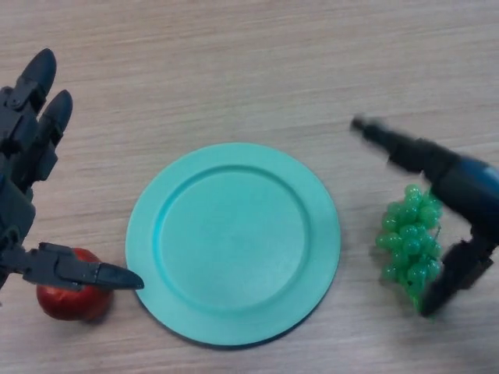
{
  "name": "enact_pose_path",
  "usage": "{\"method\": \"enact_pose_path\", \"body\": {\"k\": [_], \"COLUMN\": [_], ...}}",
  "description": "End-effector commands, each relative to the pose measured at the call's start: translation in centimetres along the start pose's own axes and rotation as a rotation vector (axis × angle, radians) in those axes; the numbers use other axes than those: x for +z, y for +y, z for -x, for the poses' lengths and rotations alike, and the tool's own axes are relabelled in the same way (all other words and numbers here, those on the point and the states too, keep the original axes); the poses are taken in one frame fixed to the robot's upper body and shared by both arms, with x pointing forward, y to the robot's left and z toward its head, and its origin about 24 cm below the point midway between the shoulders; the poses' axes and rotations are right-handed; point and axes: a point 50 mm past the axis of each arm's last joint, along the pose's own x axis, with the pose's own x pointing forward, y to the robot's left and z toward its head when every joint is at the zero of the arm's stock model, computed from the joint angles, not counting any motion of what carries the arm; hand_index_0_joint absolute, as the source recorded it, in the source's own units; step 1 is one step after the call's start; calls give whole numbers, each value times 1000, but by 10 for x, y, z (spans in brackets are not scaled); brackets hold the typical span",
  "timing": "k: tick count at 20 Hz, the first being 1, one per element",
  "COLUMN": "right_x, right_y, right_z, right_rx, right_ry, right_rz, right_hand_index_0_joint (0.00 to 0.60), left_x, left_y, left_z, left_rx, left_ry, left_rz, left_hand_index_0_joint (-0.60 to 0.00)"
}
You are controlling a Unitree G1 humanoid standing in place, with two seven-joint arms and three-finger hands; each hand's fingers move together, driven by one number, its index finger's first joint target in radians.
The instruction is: Pick up the green grapes and place it on the plate
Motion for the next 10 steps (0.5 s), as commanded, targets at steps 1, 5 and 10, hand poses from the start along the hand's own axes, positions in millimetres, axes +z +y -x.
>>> {"method": "enact_pose_path", "body": {"k": [1, 5, 10], "right_x": [-2, -9, -15], "right_y": [-34, -19, -13], "right_z": [5, -10, -18], "right_rx": [-88, -37, -30], "right_ry": [-53, -64, -71], "right_rz": [194, 213, 221], "right_hand_index_0_joint": [0, 0, 200], "left_x": [31, 32, 31], "left_y": [13, 13, 13], "left_z": [2, 2, 3], "left_rx": [55, 61, 63], "left_ry": [-208, -211, -214], "left_rz": [-113, -115, -114], "left_hand_index_0_joint": [0, 0, 0]}}
